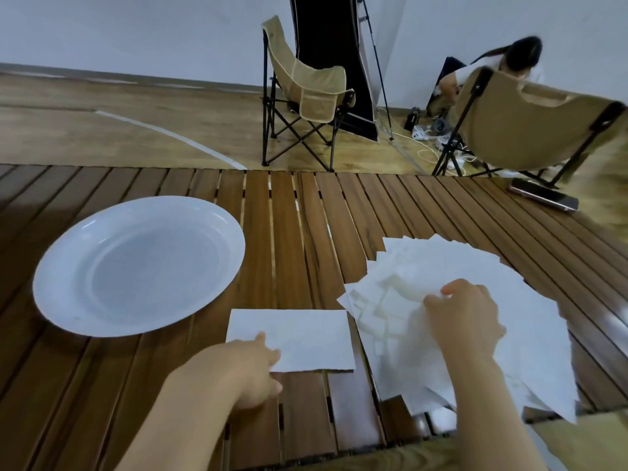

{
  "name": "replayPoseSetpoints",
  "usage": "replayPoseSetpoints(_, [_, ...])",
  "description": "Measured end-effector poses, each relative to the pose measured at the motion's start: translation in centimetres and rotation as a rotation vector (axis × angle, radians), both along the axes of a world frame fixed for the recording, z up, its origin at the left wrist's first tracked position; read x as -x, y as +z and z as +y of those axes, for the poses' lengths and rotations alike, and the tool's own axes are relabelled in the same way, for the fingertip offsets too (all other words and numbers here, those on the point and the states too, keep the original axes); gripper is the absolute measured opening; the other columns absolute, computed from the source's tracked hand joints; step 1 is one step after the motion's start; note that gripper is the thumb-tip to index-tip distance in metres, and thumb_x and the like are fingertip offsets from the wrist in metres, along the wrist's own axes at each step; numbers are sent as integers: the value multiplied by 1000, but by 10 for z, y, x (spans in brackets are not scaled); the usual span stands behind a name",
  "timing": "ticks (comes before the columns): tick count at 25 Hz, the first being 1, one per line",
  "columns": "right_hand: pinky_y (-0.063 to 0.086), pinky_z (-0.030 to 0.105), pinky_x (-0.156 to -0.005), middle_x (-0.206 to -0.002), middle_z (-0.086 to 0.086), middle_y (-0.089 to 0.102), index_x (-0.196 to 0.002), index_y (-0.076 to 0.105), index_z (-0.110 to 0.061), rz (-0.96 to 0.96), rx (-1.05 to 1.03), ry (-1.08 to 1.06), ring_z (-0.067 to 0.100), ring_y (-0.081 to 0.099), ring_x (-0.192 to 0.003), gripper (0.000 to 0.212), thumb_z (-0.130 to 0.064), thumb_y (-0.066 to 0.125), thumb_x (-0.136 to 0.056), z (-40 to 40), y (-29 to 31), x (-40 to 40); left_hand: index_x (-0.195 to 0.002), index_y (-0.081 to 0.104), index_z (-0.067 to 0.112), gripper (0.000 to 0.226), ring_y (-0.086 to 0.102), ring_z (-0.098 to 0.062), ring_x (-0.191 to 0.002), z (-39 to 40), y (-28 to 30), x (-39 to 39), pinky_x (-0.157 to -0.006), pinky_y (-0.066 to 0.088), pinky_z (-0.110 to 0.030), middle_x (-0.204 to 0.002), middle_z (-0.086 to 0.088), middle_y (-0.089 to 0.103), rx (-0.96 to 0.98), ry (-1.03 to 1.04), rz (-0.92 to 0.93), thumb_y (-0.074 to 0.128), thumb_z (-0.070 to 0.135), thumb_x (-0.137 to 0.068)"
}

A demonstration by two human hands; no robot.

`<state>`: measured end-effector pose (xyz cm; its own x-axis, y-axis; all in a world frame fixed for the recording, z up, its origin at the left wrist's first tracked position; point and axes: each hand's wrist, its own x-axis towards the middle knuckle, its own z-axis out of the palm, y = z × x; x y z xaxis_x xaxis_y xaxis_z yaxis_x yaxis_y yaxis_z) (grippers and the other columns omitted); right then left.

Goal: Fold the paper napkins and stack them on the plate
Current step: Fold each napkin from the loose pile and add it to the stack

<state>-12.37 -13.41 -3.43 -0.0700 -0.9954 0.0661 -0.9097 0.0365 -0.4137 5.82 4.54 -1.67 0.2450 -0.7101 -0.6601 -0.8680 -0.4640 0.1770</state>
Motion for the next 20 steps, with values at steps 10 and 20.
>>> replayPoseSetpoints(10, [44, 28, -68, -81, 6, 64, -84, 67, -11, -855, -215, 487, 21, 55, -73, 20, -23, 55, -94, 52, 70, -30, -142, 34, 41, 59, 44, -8, -126, -1, 27, -14, -97, 39, -26, -142, 15, 43, 483, 431, 403, 52, 56, -88])
replayPoseSetpoints(20, [51, 29, -72, -92, 8, 71, -100, 69, -7, -1270, -619, 528, 19, 66, -82, 25, -25, 59, -87, 53, 74, -31, -129, 29, 66, 99, 46, -11, -123, 13, 59, -23, -100, 35, -33, -130, 2, 53, 708, 693, 822, 82, 49, -48])
